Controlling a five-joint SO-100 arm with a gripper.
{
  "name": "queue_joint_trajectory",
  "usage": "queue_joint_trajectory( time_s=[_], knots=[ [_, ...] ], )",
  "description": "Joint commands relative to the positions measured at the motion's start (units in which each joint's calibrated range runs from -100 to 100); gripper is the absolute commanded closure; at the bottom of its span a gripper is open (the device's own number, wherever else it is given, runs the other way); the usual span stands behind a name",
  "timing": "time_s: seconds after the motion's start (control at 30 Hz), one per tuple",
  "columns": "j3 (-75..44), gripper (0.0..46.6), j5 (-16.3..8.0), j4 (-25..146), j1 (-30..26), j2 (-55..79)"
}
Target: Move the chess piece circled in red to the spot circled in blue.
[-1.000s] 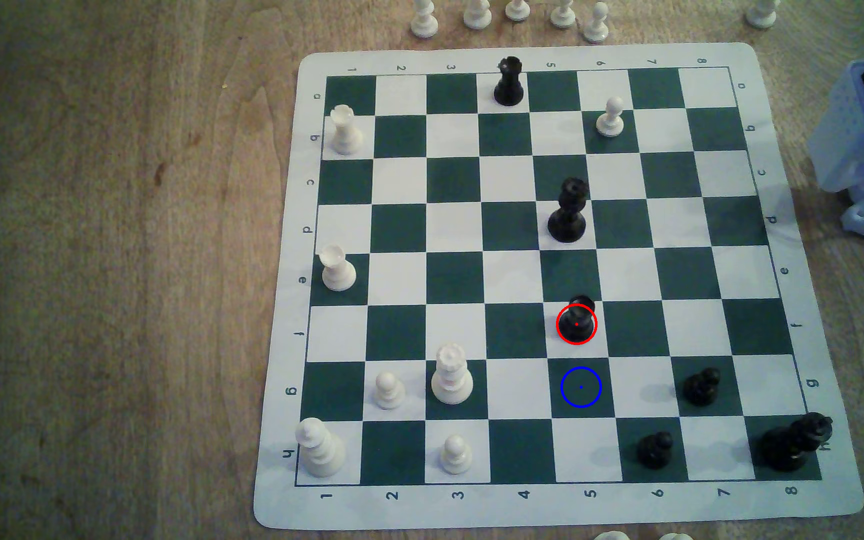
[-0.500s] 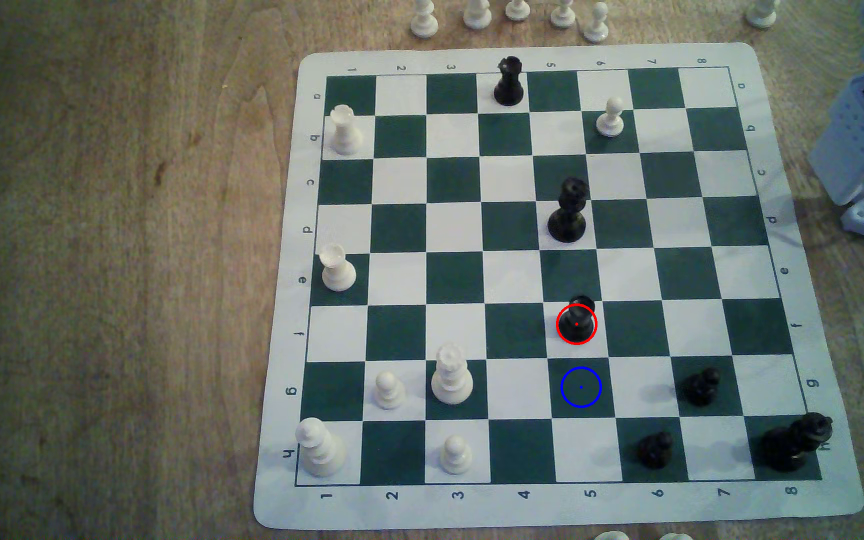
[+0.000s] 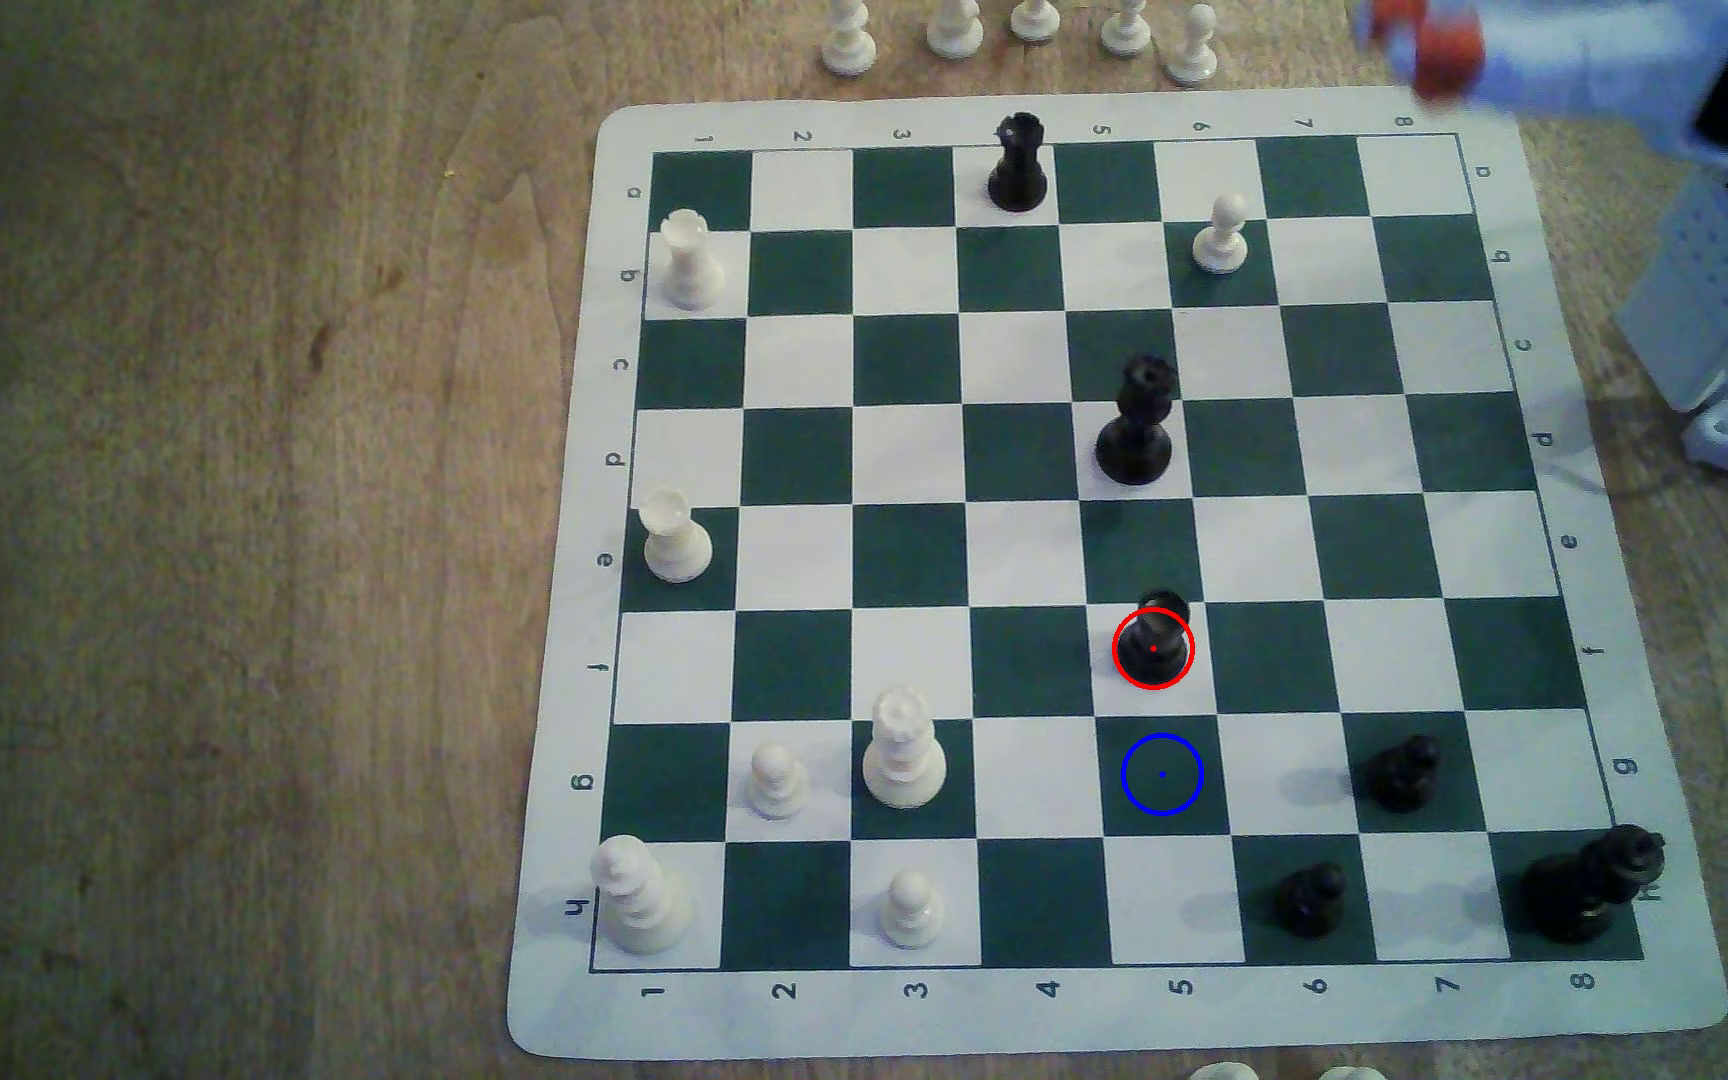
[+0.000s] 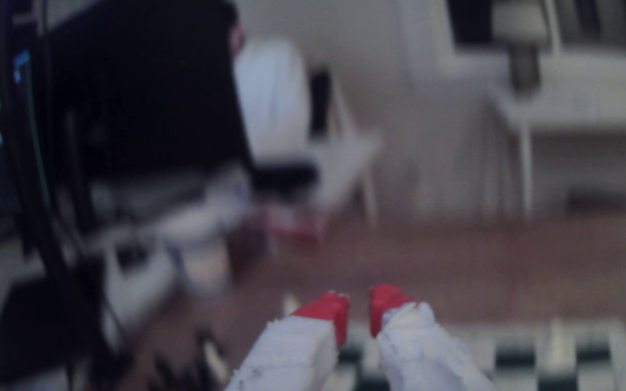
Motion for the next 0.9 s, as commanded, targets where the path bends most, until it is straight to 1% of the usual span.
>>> queue_joint_trajectory(
  time_s=[0.0,0.07,0.13,0.27,0.4,0.43,0.47,0.63,0.73,0.77,0.87],
  knots=[
    [-13.4,40.5,-2.4,21.7,-6.5,8.0],
    [-19.5,40.5,-2.1,31.4,-8.9,15.7],
    [-20.1,38.7,-2.1,32.8,-10.4,19.0],
    [-20.1,30.3,-1.8,32.2,-12.0,25.8],
    [-18.5,26.6,-2.7,26.0,-11.9,30.5],
    [-17.6,26.3,-3.1,24.4,-11.8,31.0],
    [-15.1,27.3,-3.6,20.7,-11.7,31.1],
    [-11.2,27.5,-4.3,13.4,-11.3,36.5],
    [-11.2,27.1,-4.6,9.4,-11.1,41.0],
    [-11.8,27.0,-4.6,6.7,-10.9,44.8],
    [-12.0,27.0,-4.4,3.1,-10.5,48.9]
  ],
)
